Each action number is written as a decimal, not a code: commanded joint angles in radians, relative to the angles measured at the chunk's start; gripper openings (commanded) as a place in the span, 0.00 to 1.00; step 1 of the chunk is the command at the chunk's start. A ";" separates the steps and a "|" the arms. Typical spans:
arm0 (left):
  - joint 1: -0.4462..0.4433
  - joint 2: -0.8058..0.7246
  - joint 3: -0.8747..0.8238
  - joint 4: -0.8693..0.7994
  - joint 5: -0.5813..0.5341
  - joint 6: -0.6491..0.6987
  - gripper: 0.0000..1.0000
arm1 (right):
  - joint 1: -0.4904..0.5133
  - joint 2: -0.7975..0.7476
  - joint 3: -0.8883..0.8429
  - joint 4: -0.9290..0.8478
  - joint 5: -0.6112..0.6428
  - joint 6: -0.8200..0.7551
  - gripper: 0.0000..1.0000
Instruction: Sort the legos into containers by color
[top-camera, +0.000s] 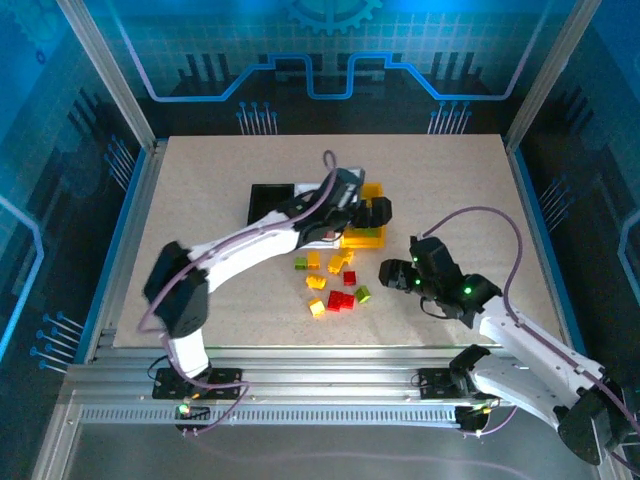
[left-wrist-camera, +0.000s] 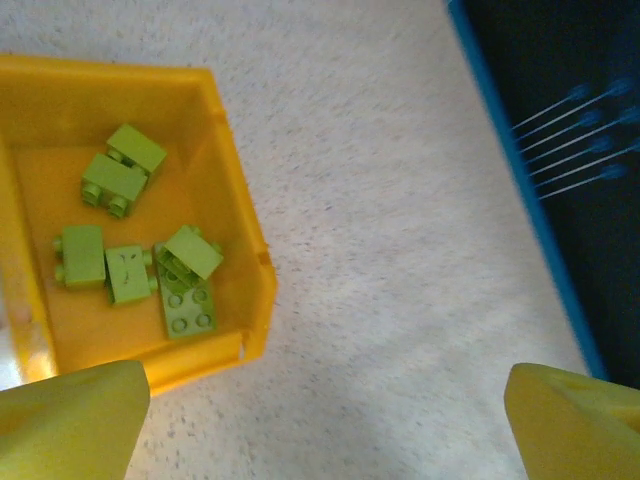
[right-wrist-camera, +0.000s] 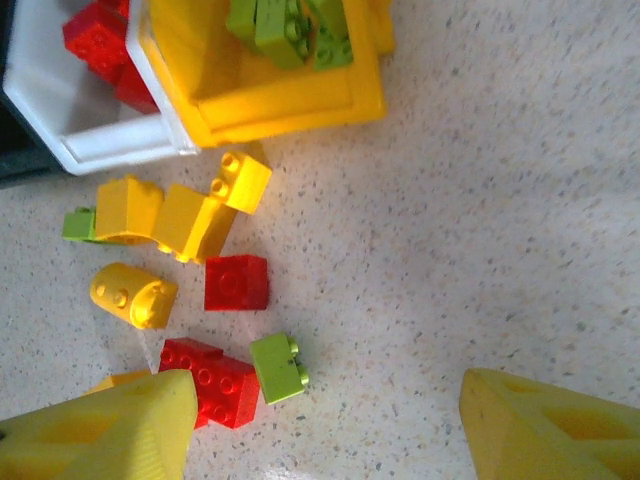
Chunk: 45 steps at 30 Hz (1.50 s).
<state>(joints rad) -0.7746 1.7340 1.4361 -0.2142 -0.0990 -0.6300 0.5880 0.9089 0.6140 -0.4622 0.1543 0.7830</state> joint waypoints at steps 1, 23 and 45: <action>-0.005 -0.162 -0.168 0.059 -0.006 -0.015 0.99 | 0.033 0.041 -0.041 0.080 -0.064 0.077 0.72; -0.003 -0.739 -0.869 -0.099 -0.196 -0.160 0.99 | 0.117 0.492 -0.018 0.346 -0.139 0.164 0.57; -0.004 -0.743 -0.896 -0.130 -0.189 -0.191 0.99 | -0.008 0.411 0.338 0.037 -0.024 -0.103 0.26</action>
<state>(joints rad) -0.7753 1.0058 0.5579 -0.3145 -0.2737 -0.8047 0.6151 1.2678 0.8673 -0.3622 0.0910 0.7586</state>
